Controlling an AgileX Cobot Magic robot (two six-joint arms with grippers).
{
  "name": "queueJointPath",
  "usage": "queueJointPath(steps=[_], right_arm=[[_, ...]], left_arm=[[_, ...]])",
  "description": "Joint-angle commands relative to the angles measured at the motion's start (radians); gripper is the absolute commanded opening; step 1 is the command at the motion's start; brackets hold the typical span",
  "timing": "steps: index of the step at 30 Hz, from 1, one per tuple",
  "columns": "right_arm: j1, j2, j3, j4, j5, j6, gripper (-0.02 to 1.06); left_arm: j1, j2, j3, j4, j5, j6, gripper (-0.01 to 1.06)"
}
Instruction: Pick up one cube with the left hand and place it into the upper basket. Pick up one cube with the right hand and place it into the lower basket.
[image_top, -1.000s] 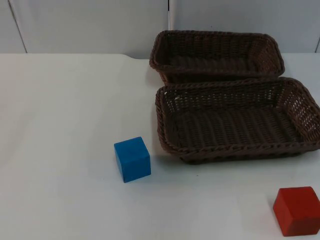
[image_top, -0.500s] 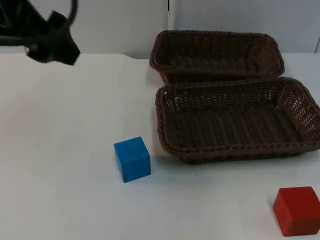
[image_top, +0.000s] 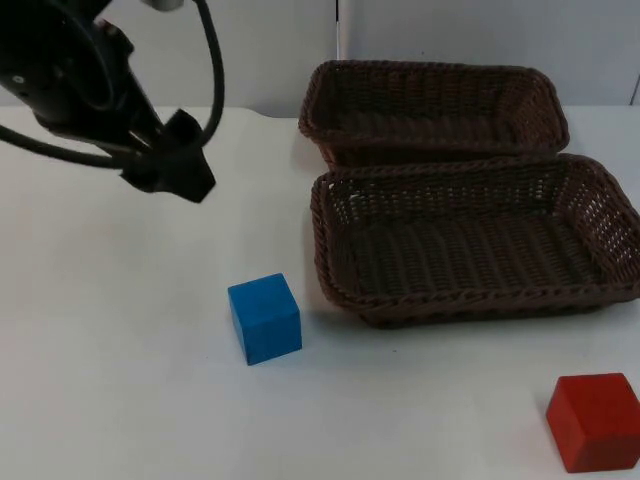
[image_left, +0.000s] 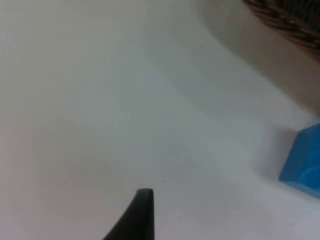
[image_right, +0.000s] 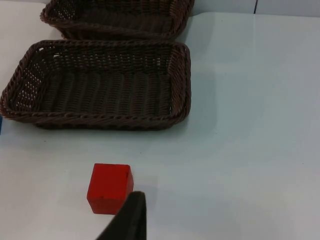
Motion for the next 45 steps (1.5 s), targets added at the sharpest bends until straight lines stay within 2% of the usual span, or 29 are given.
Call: queueJointPath(steps=[1, 4, 9, 23, 26, 34, 45], right_arm=[[-0.005, -0.003, 0.0, 0.001, -0.002, 0.0, 1.05], [-0.005, -0.003, 0.0, 0.001, -0.002, 0.0, 1.05], [-0.005, -0.003, 0.0, 0.001, -0.002, 0.0, 1.05], [-0.005, -0.003, 0.0, 0.001, -0.002, 0.0, 1.05], [-0.005, -0.003, 0.0, -0.002, -0.002, 0.0, 1.05], [-0.005, -0.003, 0.0, -0.002, -0.002, 0.0, 1.05], [-0.005, -0.003, 0.0, -0.002, -0.002, 0.0, 1.05]], left_arm=[[-0.007, 0.025, -0.014, -0.087, 0.013, 0.11, 1.05], [-0.018, 0.068, -0.029, -0.115, 0.02, 0.182, 1.05], [-0.067, 0.118, -0.031, -0.105, 0.009, 0.225, 1.05], [-0.156, 0.276, -0.031, -0.084, -0.035, 0.225, 1.05], [-0.176, 0.323, -0.031, -0.09, -0.07, 0.225, 1.05], [-0.19, 0.377, -0.031, -0.101, -0.119, 0.225, 1.05], [-0.19, 0.377, -0.031, -0.123, -0.139, 0.225, 1.05]])
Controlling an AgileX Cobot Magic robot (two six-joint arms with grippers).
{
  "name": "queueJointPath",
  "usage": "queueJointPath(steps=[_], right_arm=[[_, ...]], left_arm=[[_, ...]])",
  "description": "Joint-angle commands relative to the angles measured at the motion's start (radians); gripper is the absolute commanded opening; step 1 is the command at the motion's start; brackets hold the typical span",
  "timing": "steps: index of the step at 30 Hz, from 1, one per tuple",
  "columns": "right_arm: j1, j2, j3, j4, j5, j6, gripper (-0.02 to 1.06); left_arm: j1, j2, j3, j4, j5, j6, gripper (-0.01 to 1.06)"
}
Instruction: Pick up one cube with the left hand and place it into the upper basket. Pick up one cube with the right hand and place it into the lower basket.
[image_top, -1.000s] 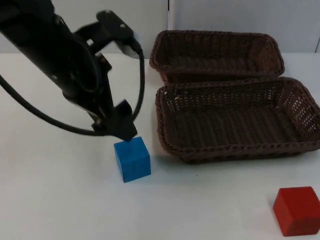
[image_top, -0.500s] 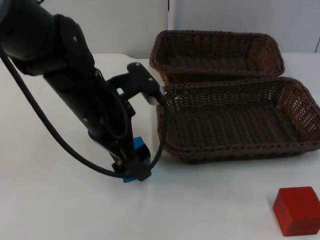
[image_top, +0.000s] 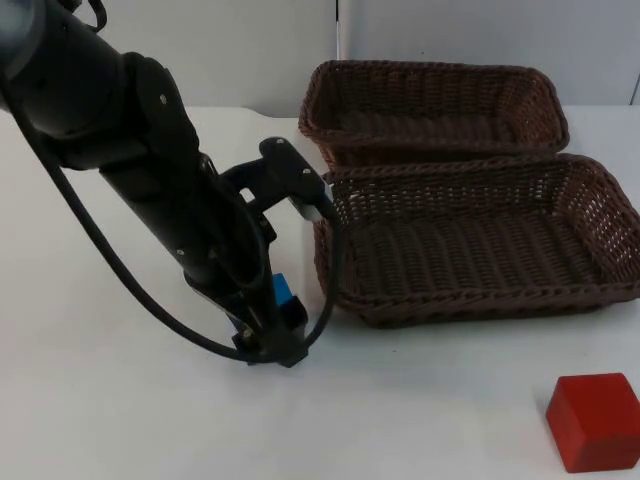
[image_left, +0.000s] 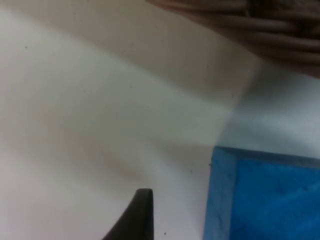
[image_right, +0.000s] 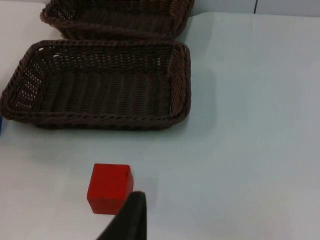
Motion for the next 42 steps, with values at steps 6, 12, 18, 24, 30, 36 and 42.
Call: queueJointPath(steps=[6, 12, 18, 24, 30, 36, 42], right_arm=[[-0.005, -0.003, 0.0, -0.002, -0.002, -0.002, 1.05], [-0.005, -0.003, 0.0, -0.002, -0.002, -0.002, 1.05], [-0.005, -0.003, 0.0, -0.002, -0.002, -0.002, 1.05], [-0.005, -0.003, 0.0, -0.002, -0.002, -0.002, 1.05], [-0.005, -0.003, 0.0, -0.002, -0.002, -0.002, 1.05], [-0.005, -0.003, 0.0, -0.002, -0.002, -0.002, 1.05], [-0.005, -0.003, 0.0, -0.002, -0.002, -0.002, 1.05]], left_arm=[[-0.005, -0.001, -0.005, -0.02, -0.01, 0.003, 0.93], [-0.005, -0.003, -0.005, -0.02, -0.004, 0.003, 0.47], [-0.005, -0.067, -0.005, -0.002, 0.088, 0.001, 0.0], [-0.005, -0.188, -0.005, 0.068, 0.193, 0.0, 0.0], [-0.005, -0.318, -0.005, 0.057, 0.175, -0.01, 0.0], [-0.005, -0.362, -0.005, 0.057, 0.159, -0.035, 0.0], [-0.005, -0.362, -0.005, 0.056, 0.157, -0.046, 0.0]])
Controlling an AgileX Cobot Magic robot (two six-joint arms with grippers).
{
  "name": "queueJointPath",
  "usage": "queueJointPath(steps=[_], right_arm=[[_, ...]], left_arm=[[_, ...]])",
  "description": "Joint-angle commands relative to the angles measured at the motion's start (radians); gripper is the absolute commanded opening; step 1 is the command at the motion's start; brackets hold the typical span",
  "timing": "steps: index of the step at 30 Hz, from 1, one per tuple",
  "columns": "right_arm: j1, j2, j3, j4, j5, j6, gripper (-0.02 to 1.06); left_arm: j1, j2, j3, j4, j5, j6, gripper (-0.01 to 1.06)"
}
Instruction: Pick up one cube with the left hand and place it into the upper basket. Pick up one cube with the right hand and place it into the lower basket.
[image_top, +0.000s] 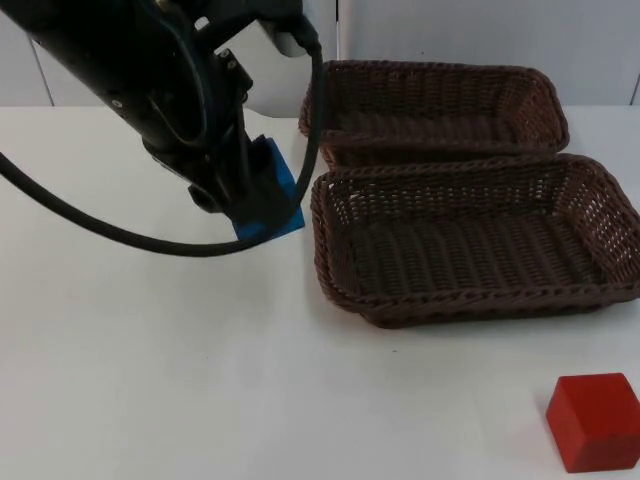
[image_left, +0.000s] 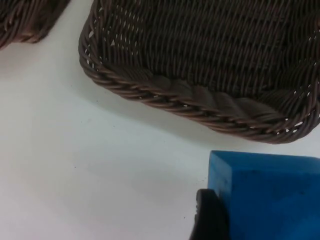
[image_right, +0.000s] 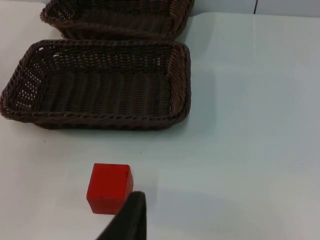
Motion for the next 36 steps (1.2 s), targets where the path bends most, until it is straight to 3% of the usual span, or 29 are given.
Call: queueJointPath(steps=[1, 6, 10, 19, 21, 23, 27, 32, 36], right_arm=[[-0.005, -0.003, 0.0, -0.002, -0.002, 0.001, 1.05], [-0.005, -0.003, 0.0, -0.002, -0.002, 0.001, 1.05], [-0.005, -0.003, 0.0, -0.002, -0.002, 0.001, 1.05], [-0.005, -0.003, 0.0, -0.004, -0.002, 0.001, 1.05], [-0.005, -0.003, 0.0, -0.004, -0.002, 0.001, 1.05], [-0.005, -0.003, 0.0, -0.004, -0.002, 0.001, 1.05], [-0.005, -0.003, 0.0, -0.004, -0.002, 0.001, 1.05], [-0.005, -0.003, 0.0, -0.004, -0.002, 0.001, 1.05], [-0.005, -0.003, 0.0, -0.004, -0.002, 0.001, 1.05]], left_arm=[[-0.005, -0.008, -0.005, 0.0, -0.007, -0.017, 0.0], [-0.005, -0.008, -0.005, -0.031, -0.02, -0.042, 0.0], [-0.005, -0.008, -0.005, -0.119, -0.127, -0.129, 0.0], [-0.005, 0.016, -0.01, -0.377, -0.357, -0.131, 0.0], [-0.005, 0.026, -0.023, -0.379, -0.344, -0.131, 0.0], [-0.005, 0.078, -0.077, -0.379, -0.274, -0.129, 0.0], [-0.005, 0.138, -0.145, -0.382, -0.252, -0.129, 0.0], [-0.005, 0.258, -0.295, -0.408, -0.243, -0.129, 0.0], [-0.005, 0.387, -0.484, -0.451, -0.194, -0.129, 0.0]])
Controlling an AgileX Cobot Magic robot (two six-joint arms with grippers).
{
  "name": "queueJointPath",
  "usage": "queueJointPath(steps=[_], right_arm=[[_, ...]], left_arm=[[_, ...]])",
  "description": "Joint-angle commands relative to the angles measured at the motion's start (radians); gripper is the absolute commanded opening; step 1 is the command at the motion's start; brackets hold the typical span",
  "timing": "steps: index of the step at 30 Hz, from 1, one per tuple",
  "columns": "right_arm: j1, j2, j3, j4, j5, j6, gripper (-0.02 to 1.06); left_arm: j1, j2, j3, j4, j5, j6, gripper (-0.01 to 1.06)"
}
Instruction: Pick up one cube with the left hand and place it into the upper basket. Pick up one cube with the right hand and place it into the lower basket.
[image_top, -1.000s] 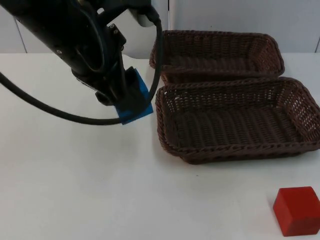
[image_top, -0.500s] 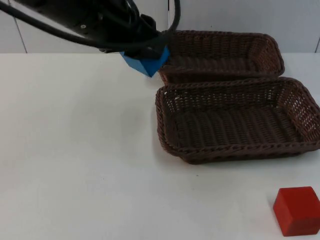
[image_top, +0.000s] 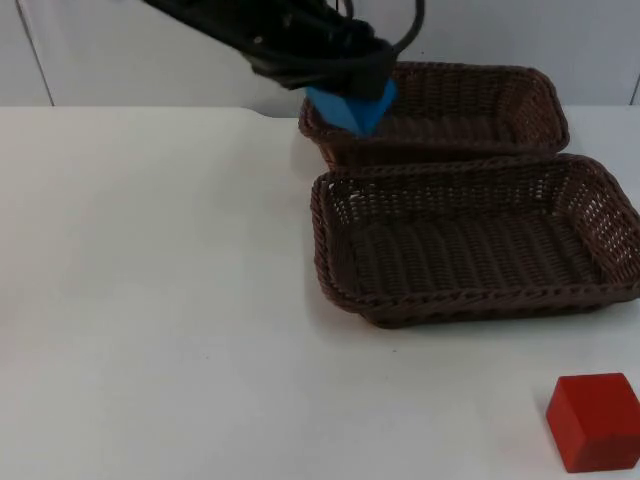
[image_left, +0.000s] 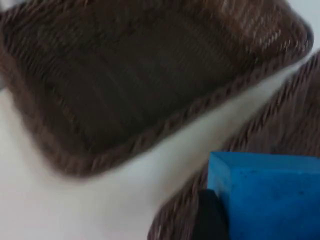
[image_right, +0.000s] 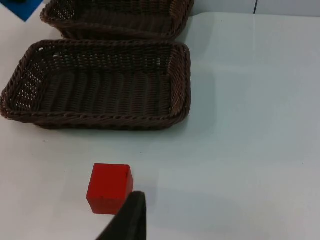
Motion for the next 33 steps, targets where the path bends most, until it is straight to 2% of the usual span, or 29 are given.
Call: queueJointPath(steps=[1, 2, 6, 7, 9, 12, 13, 17, 22, 29, 32, 33], right_arm=[[-0.005, -0.003, 0.0, -0.004, -0.002, -0.001, 1.05], [-0.005, -0.003, 0.0, -0.004, -0.002, -0.001, 1.05], [-0.005, -0.003, 0.0, -0.004, -0.002, -0.001, 1.05], [-0.005, -0.003, 0.0, -0.004, -0.002, -0.001, 1.05], [-0.005, -0.003, 0.0, -0.004, -0.002, -0.001, 1.05], [-0.005, -0.003, 0.0, -0.004, -0.002, -0.001, 1.05], [-0.005, -0.003, 0.0, -0.004, -0.002, -0.001, 1.05], [-0.005, -0.003, 0.0, -0.004, -0.002, -0.001, 1.05], [-0.005, -0.003, 0.0, -0.004, -0.002, -0.001, 1.05], [-0.005, -0.003, 0.0, -0.004, -0.002, -0.001, 1.05], [-0.005, -0.003, 0.0, -0.004, -0.002, -0.001, 1.05], [-0.005, -0.003, 0.0, -0.004, -0.002, -0.001, 1.05]], left_arm=[[-0.004, 0.091, -0.15, -0.068, 0.019, -0.006, 0.0], [-0.004, 0.091, -0.15, -0.068, 0.019, -0.006, 0.0], [-0.004, 0.262, -0.399, -0.126, 0.044, -0.008, 0.0], [-0.004, 0.262, -0.399, -0.126, 0.044, -0.008, 0.0], [-0.004, 0.383, -0.556, -0.14, 0.065, -0.01, 0.0], [-0.004, 0.503, -0.713, -0.138, 0.061, -0.029, 0.0], [-0.004, 0.503, -0.713, -0.138, 0.061, -0.029, 0.0], [-0.004, 0.629, -0.878, -0.138, 0.048, -0.042, 0.0], [-0.004, 0.688, -0.915, -0.134, 0.011, -0.042, 0.0], [-0.004, 0.706, -0.915, -0.076, 0.014, -0.042, 0.0], [-0.004, 0.706, -0.915, -0.033, 0.012, -0.053, 0.14], [-0.004, 0.706, -0.915, -0.033, 0.012, -0.053, 0.14]])
